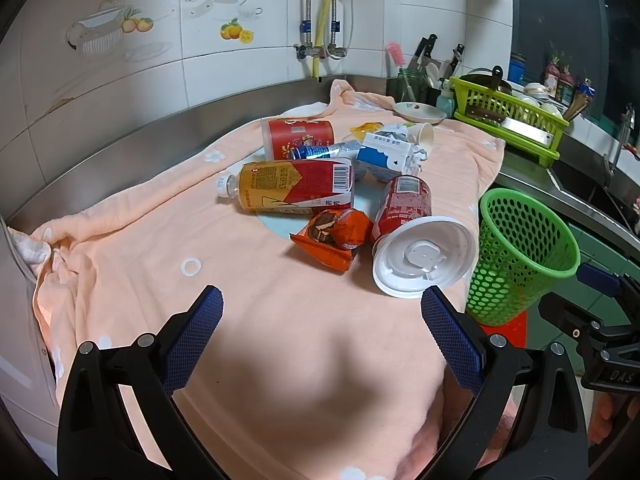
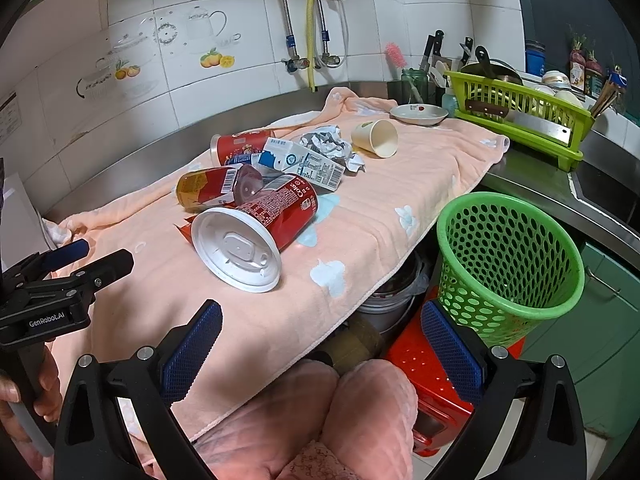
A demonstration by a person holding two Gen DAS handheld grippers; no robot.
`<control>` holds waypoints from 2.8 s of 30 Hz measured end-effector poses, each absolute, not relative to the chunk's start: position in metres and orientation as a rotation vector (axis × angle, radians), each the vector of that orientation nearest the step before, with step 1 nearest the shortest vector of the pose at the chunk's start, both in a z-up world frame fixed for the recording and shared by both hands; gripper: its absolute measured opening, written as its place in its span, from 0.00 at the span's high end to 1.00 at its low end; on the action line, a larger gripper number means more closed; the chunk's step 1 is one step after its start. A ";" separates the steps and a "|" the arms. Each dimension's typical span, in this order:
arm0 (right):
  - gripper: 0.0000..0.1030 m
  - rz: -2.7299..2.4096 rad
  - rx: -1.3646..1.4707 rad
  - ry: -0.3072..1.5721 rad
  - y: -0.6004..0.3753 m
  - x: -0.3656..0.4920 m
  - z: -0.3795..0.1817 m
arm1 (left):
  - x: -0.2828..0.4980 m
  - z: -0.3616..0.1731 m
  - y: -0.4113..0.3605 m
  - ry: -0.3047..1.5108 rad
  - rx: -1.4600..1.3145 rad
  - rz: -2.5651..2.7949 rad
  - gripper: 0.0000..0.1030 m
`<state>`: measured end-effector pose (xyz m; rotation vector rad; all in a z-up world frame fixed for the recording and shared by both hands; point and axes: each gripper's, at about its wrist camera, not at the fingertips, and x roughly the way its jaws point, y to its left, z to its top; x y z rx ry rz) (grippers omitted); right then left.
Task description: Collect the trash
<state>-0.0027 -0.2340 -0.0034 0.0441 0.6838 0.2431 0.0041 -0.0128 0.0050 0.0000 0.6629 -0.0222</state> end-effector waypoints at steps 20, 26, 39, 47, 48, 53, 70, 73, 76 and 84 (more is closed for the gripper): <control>0.07 0.318 -0.006 0.671 -0.217 0.017 -0.008 | 0.012 0.004 0.001 0.671 -0.014 -0.003 0.05; 0.08 0.383 -0.038 0.667 -0.203 0.034 -0.012 | 0.016 0.001 0.006 0.685 -0.013 -0.007 0.05; 0.23 0.480 -0.123 0.695 -0.177 0.078 -0.027 | 0.030 -0.007 0.017 0.718 -0.046 -0.026 0.05; 0.35 0.536 -0.161 0.705 -0.164 0.090 -0.035 | 0.039 -0.012 0.026 0.737 -0.068 -0.008 0.05; 0.38 0.547 -0.163 0.703 -0.163 0.089 -0.035 | 0.040 -0.012 0.027 0.739 -0.072 -0.006 0.05; 0.42 0.575 -0.193 0.696 -0.158 0.083 -0.038 | 0.042 -0.013 0.030 0.742 -0.077 0.005 0.05; 0.43 0.639 -0.170 0.661 -0.156 0.061 -0.030 | 0.042 -0.012 0.035 0.740 -0.084 0.028 0.05; 0.43 0.666 -0.157 0.653 -0.154 0.056 -0.027 | 0.041 -0.011 0.039 0.735 -0.088 0.039 0.05; 0.43 0.683 -0.153 0.653 -0.151 0.053 -0.025 | 0.039 -0.010 0.043 0.729 -0.094 0.046 0.05; 0.33 0.755 -0.069 0.689 -0.149 0.046 -0.027 | 0.035 -0.007 0.048 0.719 -0.092 0.065 0.05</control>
